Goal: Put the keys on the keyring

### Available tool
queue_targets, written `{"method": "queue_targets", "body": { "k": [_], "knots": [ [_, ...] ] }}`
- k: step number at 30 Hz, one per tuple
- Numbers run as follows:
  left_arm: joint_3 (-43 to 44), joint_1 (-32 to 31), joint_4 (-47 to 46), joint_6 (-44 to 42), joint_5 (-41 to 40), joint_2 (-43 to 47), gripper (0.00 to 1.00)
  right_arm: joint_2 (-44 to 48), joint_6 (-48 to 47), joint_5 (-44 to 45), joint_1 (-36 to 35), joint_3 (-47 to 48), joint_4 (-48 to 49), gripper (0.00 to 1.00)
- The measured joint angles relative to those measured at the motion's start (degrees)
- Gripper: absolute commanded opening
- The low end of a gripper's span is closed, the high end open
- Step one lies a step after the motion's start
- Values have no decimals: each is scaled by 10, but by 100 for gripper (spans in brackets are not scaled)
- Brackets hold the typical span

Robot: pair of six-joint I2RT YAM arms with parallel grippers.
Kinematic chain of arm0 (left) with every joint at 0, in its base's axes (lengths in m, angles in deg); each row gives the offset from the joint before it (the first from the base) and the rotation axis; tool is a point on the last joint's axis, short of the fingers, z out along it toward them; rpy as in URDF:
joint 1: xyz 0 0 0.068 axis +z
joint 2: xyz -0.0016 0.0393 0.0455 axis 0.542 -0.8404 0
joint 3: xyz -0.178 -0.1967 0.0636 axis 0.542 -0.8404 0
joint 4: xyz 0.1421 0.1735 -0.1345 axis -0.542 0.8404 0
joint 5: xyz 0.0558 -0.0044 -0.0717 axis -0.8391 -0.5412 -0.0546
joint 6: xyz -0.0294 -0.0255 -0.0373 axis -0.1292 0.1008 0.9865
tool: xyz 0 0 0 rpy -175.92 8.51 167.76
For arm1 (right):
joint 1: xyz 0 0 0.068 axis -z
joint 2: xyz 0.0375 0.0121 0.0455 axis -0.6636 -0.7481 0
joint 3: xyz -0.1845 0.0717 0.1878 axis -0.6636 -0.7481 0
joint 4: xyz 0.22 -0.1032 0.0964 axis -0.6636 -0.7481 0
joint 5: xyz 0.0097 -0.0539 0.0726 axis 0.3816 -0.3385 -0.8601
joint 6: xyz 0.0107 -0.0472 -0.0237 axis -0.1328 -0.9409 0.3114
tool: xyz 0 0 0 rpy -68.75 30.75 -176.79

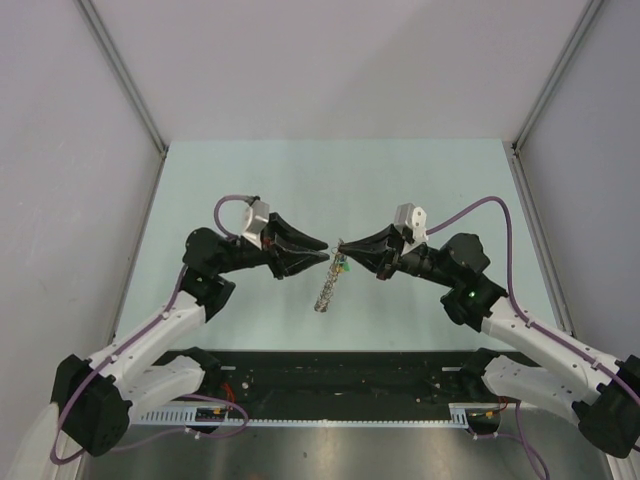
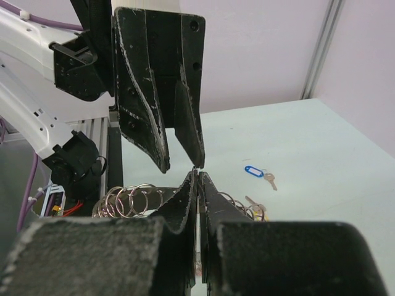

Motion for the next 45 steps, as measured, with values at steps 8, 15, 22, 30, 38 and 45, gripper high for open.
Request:
{"method": "queue_targets", "body": {
  "k": [8,15,22,30,38,45],
  "knots": [
    [0,-16,41,-24,-4,-14,22,0,3,-3,0,0,10,0],
    [0,-17,54,-25,-9,-21,21,0,7,-9,0,0,12,0],
    [0,-20,47,-23,-5,-21,21,-9,12,-14,0,0,18,0],
    [0,-21,34,-17,2,-20,17,-22,16,-17,-1,0,31,0],
    [0,-21,31,-13,3,-20,5,-28,17,-17,-3,0,40,0],
    [0,-21,38,-13,-2,-14,2,-30,15,-17,-3,0,41,0]
  ]
}}
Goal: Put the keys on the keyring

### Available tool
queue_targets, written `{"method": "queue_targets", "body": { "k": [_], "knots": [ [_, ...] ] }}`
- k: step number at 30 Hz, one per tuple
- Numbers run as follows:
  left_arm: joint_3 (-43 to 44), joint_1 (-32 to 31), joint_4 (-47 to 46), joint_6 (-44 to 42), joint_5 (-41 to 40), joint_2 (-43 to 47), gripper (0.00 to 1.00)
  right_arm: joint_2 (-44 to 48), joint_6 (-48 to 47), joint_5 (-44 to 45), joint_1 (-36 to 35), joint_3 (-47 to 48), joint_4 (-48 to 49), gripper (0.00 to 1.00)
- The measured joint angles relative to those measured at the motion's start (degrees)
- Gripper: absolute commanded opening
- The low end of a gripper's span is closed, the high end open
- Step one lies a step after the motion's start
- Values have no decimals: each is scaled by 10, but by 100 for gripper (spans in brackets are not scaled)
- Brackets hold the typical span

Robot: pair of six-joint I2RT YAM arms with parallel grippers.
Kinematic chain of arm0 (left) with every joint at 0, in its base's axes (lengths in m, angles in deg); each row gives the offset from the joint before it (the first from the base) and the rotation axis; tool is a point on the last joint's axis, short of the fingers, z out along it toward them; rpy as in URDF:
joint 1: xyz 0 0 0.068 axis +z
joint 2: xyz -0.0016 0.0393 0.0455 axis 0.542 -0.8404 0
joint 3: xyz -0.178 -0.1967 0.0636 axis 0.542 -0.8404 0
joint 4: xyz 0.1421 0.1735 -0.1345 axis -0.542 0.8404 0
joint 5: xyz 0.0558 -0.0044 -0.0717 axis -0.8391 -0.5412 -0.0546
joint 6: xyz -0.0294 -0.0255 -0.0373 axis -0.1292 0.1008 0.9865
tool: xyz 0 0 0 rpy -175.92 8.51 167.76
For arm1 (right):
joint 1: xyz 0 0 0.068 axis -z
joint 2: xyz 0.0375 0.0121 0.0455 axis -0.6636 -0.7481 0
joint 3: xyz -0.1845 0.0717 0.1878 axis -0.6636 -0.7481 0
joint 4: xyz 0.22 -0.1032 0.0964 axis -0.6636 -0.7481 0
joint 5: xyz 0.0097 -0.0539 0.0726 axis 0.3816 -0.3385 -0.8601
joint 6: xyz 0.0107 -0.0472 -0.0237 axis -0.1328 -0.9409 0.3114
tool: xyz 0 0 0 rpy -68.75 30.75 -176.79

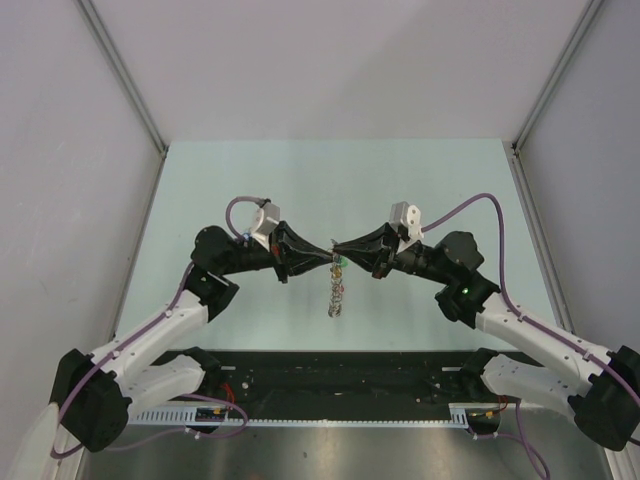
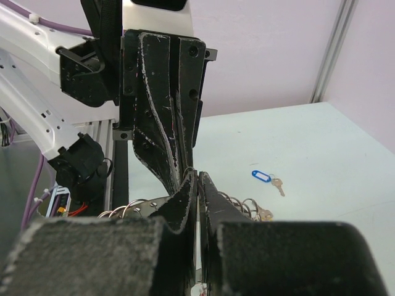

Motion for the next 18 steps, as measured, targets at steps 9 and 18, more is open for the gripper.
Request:
{"method": "queue_targets", "body": {
  "k": [9,18],
  "knots": [
    [-3,-1,24,-5,-15,18,7,-5,-4,9,-9,0,0,0],
    [-10,-1,29,-5,-20,24,0,-19,-3,26,-18,0,4,0]
  ]
}}
